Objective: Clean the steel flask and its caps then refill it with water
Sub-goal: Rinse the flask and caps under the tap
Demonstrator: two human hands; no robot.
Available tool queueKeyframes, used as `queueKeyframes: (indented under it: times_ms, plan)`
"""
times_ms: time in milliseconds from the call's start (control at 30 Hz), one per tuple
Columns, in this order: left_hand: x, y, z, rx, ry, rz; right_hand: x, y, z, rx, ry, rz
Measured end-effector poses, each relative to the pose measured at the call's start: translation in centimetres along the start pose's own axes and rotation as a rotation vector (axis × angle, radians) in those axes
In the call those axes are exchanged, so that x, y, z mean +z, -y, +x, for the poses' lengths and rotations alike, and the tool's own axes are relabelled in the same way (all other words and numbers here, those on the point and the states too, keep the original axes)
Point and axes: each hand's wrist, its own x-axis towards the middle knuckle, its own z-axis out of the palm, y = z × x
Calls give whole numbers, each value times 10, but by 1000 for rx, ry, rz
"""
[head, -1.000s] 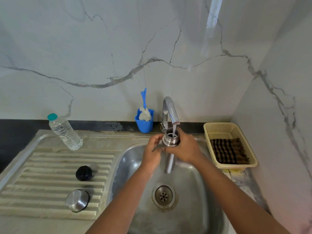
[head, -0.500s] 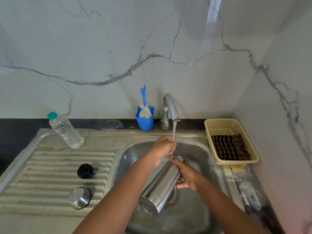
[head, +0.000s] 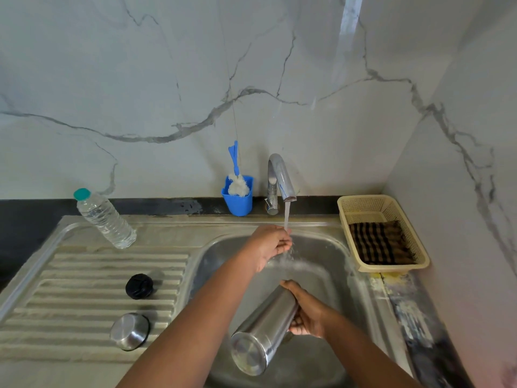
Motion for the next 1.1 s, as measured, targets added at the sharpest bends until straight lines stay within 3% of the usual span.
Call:
queueKeyframes:
  times_ms: [133,267,400,567,833,1100]
  plan:
    - [0,-4,-4,24,9,-6,3,21,-11,-210,-123,-108]
    - [0,-5,-8,103,-56,81,3,59,-26,-501,-330,-536]
    - [-2,-8,-9,240,-140,235,1,88,-35,-630,-487,-868]
    - [-4,-9,-11,327,-77,317,-2,104,-40,-755,-582,-927]
    - [-8,-6,-17,498,-132,375,-5,93,-44,-940,-598,-965]
    - [-5,-6,-23,601,-193,379,-9,91,-42,-919,-506,-821]
